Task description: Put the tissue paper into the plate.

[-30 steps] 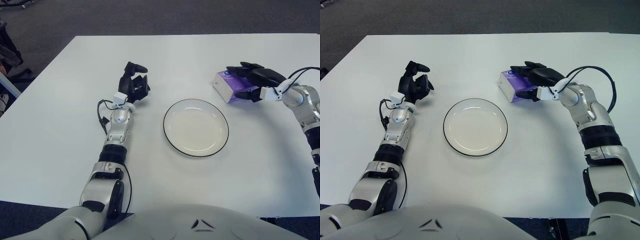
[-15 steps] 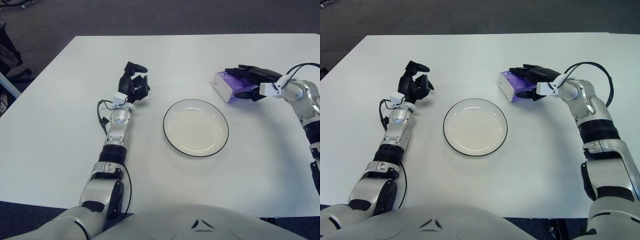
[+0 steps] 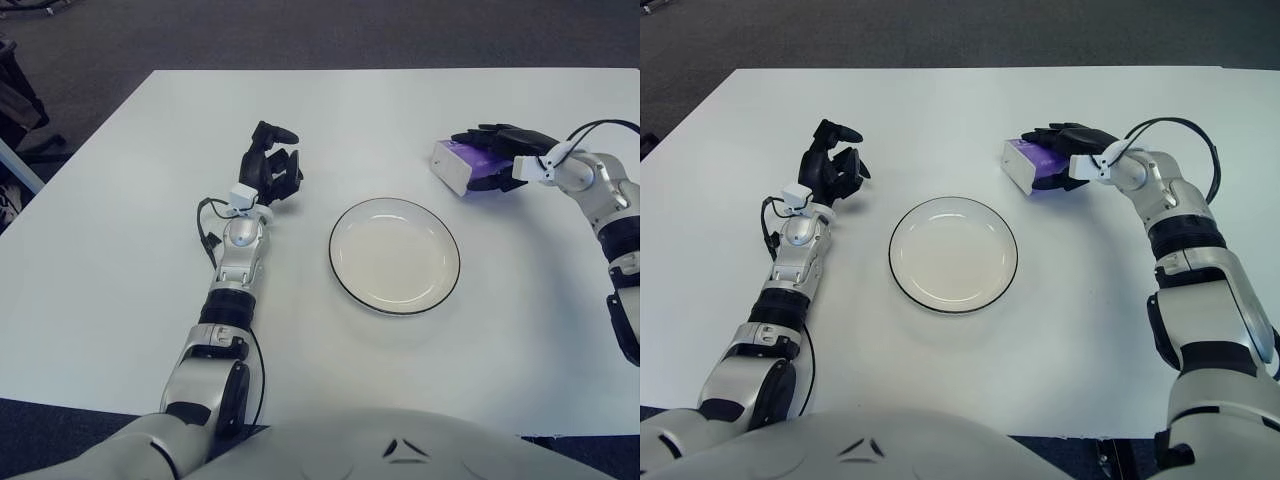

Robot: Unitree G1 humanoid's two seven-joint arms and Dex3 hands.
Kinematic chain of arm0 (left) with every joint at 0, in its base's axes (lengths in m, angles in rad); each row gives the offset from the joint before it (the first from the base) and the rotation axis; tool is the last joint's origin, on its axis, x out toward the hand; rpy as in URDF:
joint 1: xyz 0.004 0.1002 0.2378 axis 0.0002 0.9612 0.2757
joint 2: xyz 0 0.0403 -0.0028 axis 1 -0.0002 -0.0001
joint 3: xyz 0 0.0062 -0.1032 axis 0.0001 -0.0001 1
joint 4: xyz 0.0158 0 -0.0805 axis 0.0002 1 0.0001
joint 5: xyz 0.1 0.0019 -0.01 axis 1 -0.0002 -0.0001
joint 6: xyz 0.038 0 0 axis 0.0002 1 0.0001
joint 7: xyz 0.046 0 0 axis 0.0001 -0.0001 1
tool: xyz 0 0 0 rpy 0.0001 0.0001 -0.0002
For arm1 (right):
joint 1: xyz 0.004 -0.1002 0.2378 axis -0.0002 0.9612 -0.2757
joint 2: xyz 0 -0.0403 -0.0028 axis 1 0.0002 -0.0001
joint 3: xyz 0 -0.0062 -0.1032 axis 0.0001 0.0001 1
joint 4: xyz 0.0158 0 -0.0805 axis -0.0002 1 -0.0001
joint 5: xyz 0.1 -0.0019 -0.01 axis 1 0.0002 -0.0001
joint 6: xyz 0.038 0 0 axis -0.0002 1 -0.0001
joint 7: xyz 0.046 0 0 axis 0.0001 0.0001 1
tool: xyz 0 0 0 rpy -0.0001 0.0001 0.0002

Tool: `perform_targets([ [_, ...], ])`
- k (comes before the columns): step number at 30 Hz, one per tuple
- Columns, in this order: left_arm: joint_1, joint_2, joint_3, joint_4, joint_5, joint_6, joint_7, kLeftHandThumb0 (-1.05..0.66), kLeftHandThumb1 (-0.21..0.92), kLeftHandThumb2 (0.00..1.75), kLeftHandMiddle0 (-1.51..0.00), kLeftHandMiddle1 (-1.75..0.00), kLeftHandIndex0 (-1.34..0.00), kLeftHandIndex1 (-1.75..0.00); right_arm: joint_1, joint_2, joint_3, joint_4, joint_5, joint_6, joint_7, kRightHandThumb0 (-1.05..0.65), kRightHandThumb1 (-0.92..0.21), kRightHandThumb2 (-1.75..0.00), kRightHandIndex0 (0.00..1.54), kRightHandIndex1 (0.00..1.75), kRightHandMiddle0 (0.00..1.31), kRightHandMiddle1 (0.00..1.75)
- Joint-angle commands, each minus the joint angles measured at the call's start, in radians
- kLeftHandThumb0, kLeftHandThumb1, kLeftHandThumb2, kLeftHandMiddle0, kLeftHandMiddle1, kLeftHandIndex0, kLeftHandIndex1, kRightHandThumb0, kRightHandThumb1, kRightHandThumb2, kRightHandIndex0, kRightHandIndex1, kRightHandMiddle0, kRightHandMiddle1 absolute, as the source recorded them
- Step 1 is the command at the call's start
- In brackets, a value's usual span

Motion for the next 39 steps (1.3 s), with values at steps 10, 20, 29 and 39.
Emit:
perform_targets([
  [10,0.164,-0.028,-0.005,0.059,0.007,0.004,0.019,-0.38,0.7,0.81,-0.86,-1.75,-0.33,-1.75,0.059,0.009,0.076,0.099,-0.079,-0.093,-0.153,0.0,-0.5,-1.01,0.54,1.5,0.37,1.74],
  [20,0.157,-0.025,-0.002,0.068,0.002,0.006,0.016,-0.38,0.7,0.81,-0.87,-1.75,-0.33,-1.75,0.098,0.015,0.017,0.099,-0.018,-0.189,-0.314,0.0,-0.39,-1.19,0.59,1.61,0.37,1.75],
  [29,0.153,-0.023,0.0,0.073,0.001,0.007,0.014,-0.38,0.7,0.81,-0.87,-1.75,-0.33,-1.75,0.11,-0.008,-0.053,0.006,-0.014,-0.296,-0.495,0.0,-0.36,-1.24,0.6,1.63,0.39,1.75],
  [39,0.144,-0.021,0.003,0.081,-0.001,0.008,0.013,-0.38,0.71,0.8,-0.87,-1.75,-0.33,-1.75,0.152,0.038,-0.162,-0.184,0.064,-0.303,-0.505,0.0,-0.34,-1.27,0.6,1.67,0.39,1.75],
])
